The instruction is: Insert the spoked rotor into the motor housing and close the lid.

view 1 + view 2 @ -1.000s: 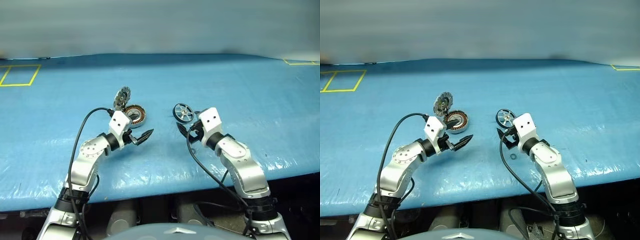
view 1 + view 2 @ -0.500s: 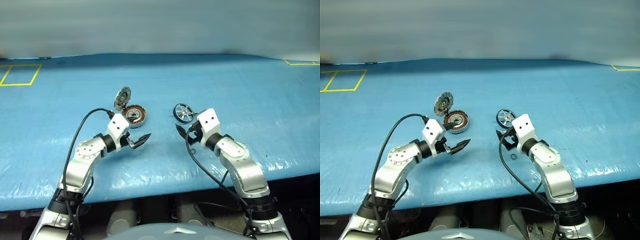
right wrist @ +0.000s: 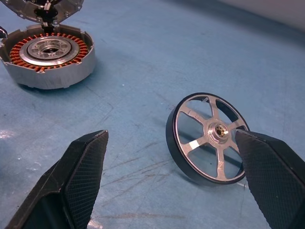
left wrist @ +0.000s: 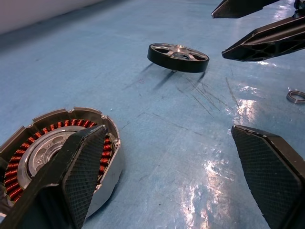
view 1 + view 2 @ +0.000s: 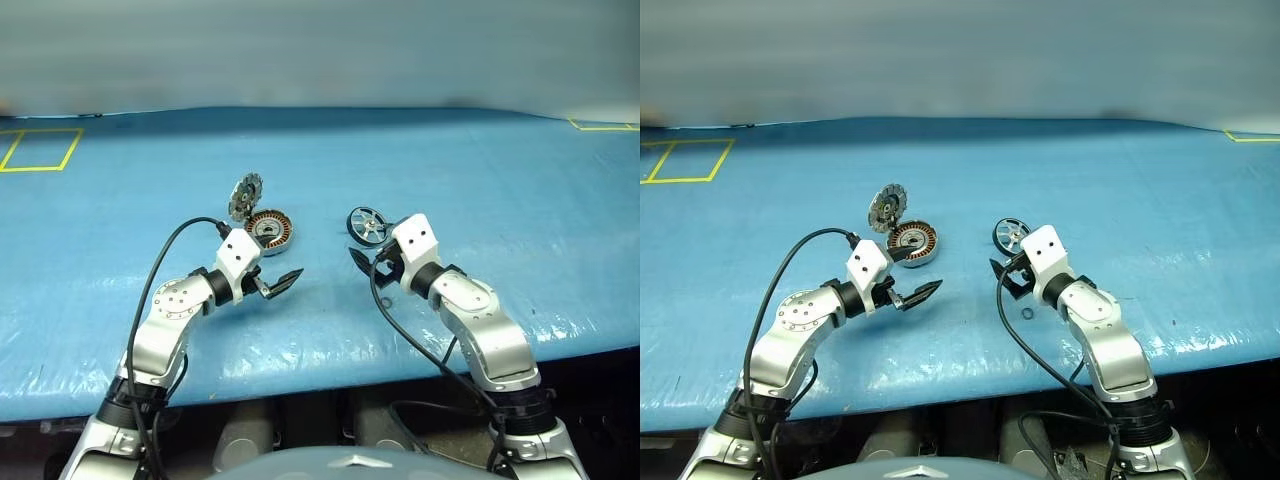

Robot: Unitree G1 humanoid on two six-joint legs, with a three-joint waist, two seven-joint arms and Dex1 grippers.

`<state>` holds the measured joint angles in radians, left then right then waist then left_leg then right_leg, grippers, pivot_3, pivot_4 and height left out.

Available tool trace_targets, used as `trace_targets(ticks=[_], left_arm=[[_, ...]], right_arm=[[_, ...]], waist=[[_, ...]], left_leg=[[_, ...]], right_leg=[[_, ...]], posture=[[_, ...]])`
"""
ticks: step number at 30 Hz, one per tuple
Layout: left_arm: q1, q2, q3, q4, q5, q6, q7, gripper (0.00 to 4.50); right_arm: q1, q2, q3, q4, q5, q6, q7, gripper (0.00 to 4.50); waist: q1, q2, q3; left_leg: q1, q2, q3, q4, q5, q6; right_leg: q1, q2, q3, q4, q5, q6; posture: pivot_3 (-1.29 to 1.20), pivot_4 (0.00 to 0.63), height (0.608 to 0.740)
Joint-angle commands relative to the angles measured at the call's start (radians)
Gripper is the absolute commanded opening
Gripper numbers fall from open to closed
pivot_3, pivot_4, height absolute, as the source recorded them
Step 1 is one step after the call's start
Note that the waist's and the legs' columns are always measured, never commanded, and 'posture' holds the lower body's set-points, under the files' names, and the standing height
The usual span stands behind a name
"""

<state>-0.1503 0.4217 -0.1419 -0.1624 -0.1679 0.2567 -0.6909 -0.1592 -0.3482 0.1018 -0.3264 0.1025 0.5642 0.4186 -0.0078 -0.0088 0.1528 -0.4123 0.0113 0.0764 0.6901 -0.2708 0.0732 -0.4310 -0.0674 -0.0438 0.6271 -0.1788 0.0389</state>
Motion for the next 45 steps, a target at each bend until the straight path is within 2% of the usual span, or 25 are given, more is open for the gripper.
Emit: trace_targets(ticks=[1, 12, 16, 23, 27, 31, 38, 45], left_arm=[[-0.004, -0.001, 0.001, -0.049, -0.003, -0.017, 0.002, 4.50], [-0.008, 0.022, 0.000, -0.063, 0.025, -0.010, 0.012, 4.50], [-0.076, 0.135, -0.053, -0.034, 0.115, -0.038, -0.067, 4.50], [-0.273, 0.268, -0.098, 0.044, 0.154, -0.094, -0.245, 4.50], [-0.449, 0.353, -0.231, 0.165, 0.262, -0.198, -0.445, 4.50], [-0.594, 0.348, -0.310, 0.327, 0.315, -0.297, -0.568, 4.50], [-0.825, 0.279, -0.403, 0.641, 0.431, -0.492, -0.658, 4.50], [-0.939, 0.208, -0.425, 0.863, 0.491, -0.591, -0.684, 4.50]], right_arm=[[-0.017, -0.001, 0.000, -0.026, 0.008, -0.004, 0.005, 4.47], [-0.017, -0.013, 0.006, -0.018, -0.004, -0.012, 0.010, 4.47], [-0.019, -0.007, 0.034, -0.019, -0.010, -0.031, 0.022, 4.47], [0.007, -0.008, 0.073, -0.031, -0.032, -0.058, 0.022, 4.47], [0.026, 0.002, 0.096, -0.040, -0.037, -0.074, 0.022, 4.47], [0.039, 0.013, 0.132, -0.046, -0.044, -0.091, 0.029, 4.47], [0.072, 0.065, 0.155, -0.046, -0.057, -0.122, -0.015, 4.47], [0.090, 0.100, 0.155, -0.042, -0.070, -0.154, -0.053, 4.47]], waist=[[0.000, 0.000, 0.000], [-0.001, 0.000, 0.000], [0.000, 0.000, 0.000], [0.000, 0.000, 0.000], [0.001, 0.000, 0.001], [-0.003, 0.000, 0.001], [0.000, -0.001, 0.001], [-0.003, -0.001, 0.002]], left_leg=[[0.000, 0.000, 0.000, 0.000, 0.000, 0.000], [0.000, 0.000, 0.000, 0.000, -0.001, 0.001], [0.000, 0.000, 0.000, 0.000, -0.001, 0.002], [-0.001, 0.000, 0.000, 0.000, 0.001, -0.002], [-0.001, 0.000, 0.000, 0.000, 0.001, -0.001], [-0.001, 0.000, 0.002, 0.000, 0.001, -0.001], [-0.002, 0.000, 0.002, 0.001, 0.001, -0.001], [-0.003, 0.000, 0.003, 0.002, -0.001, 0.001]], right_leg=[[0.000, 0.000, 0.000, 0.000, 0.000, 0.000], [0.000, 0.000, 0.000, 0.000, 0.000, 0.000], [0.000, 0.000, -0.001, 0.000, 0.000, 0.001], [0.000, 0.000, 0.000, 0.000, -0.001, 0.001], [0.000, 0.001, 0.000, -0.001, -0.002, 0.004], [0.000, 0.001, 0.000, -0.001, -0.003, 0.004], [-0.002, 0.002, 0.001, 0.000, -0.003, 0.005], [-0.002, 0.002, 0.002, -0.001, -0.003, 0.007]], posture=[[0.00, 0.150, 0.740], [0.00, 0.150, 0.740], [0.00, 0.150, 0.740], [0.00, 0.150, 0.740], [0.00, 0.150, 0.740], [0.00, 0.150, 0.740], [0.00, 0.150, 0.740], [0.00, 0.150, 0.740]])
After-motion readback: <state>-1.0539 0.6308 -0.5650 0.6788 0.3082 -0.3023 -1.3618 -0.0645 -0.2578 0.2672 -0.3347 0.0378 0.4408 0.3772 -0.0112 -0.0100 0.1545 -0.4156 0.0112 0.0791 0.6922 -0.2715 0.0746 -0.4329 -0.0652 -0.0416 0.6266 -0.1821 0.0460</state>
